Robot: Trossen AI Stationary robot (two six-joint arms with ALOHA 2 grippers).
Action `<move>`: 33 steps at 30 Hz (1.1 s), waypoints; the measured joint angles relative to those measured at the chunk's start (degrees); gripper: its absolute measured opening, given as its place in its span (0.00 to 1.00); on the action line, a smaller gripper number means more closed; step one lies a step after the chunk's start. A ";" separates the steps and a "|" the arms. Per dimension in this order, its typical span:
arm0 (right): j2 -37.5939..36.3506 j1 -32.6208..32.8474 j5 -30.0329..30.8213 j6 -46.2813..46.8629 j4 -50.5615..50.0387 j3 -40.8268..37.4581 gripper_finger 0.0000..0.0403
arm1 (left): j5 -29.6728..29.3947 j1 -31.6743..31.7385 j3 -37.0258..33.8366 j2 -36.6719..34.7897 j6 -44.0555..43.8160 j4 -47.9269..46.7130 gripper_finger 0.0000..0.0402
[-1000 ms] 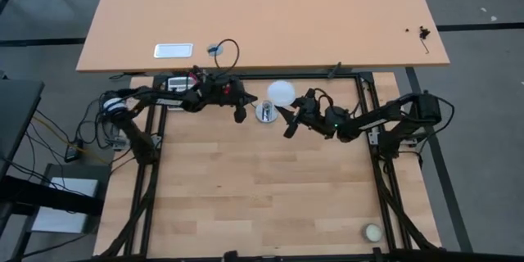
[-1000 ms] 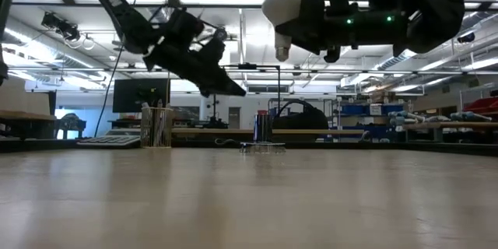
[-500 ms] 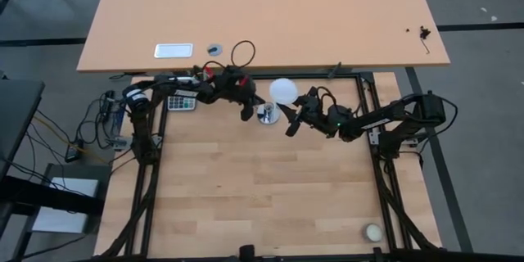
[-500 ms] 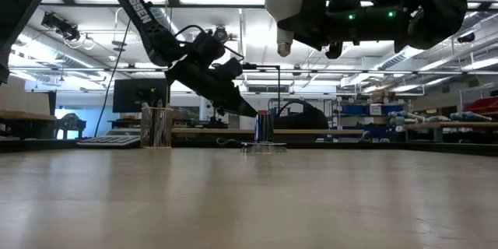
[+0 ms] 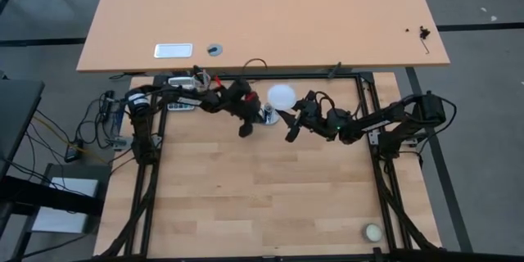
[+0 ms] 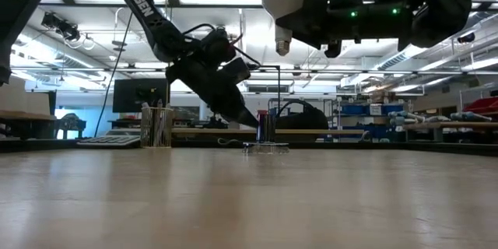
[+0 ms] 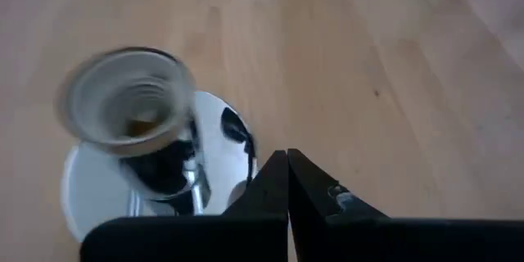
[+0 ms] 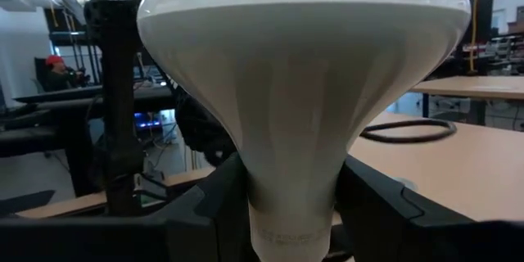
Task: Screw lightbulb
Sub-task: Insert the white lightbulb on the silver lamp
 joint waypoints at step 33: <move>-1.01 3.82 1.92 -1.00 -0.25 0.00 0.43 | -19.90 -10.57 -1.45 3.39 -3.09 0.85 0.00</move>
